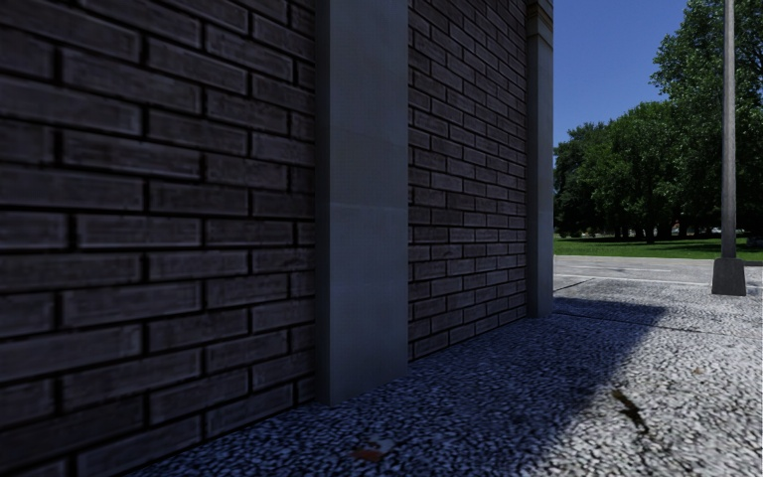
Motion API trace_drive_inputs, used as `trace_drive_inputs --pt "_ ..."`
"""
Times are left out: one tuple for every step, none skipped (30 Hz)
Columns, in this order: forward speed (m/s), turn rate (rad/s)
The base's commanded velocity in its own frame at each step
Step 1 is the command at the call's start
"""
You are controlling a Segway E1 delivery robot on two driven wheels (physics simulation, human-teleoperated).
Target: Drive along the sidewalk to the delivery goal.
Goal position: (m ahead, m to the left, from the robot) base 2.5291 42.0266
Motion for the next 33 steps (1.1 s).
trace_drive_inputs --pt "0.00 0.00" --pt "0.00 0.00" --pt "0.00 0.00" --pt "0.00 -0.08" --pt "0.00 -0.08" --pt "0.00 -0.23" --pt "0.01 -0.29" --pt "0.26 -0.31" --pt "0.26 -0.31" --pt "0.49 -0.31" --pt "0.63 -0.31" --pt "0.74 -0.31" --pt "0.80 -0.31" --pt "0.80 -0.31" --pt "0.85 -0.31" --pt "0.91 -0.32" --pt "0.95 -0.35" --pt "0.95 -0.35" --pt "0.98 -0.39" --pt "1.01 -0.40" --pt "1.05 -0.40" --pt "1.07 -0.41" --pt "1.07 -0.41" --pt "1.10 -0.41" --pt "1.16 -0.41" --pt "1.38 -0.41" --pt "2.00 -0.41" --pt "2.00 -0.41" --pt "2.00 -0.41" --pt "2.00 -0.41" --pt "2.00 -0.41" --pt "2.00 -0.41" --pt "2.00 -0.54"
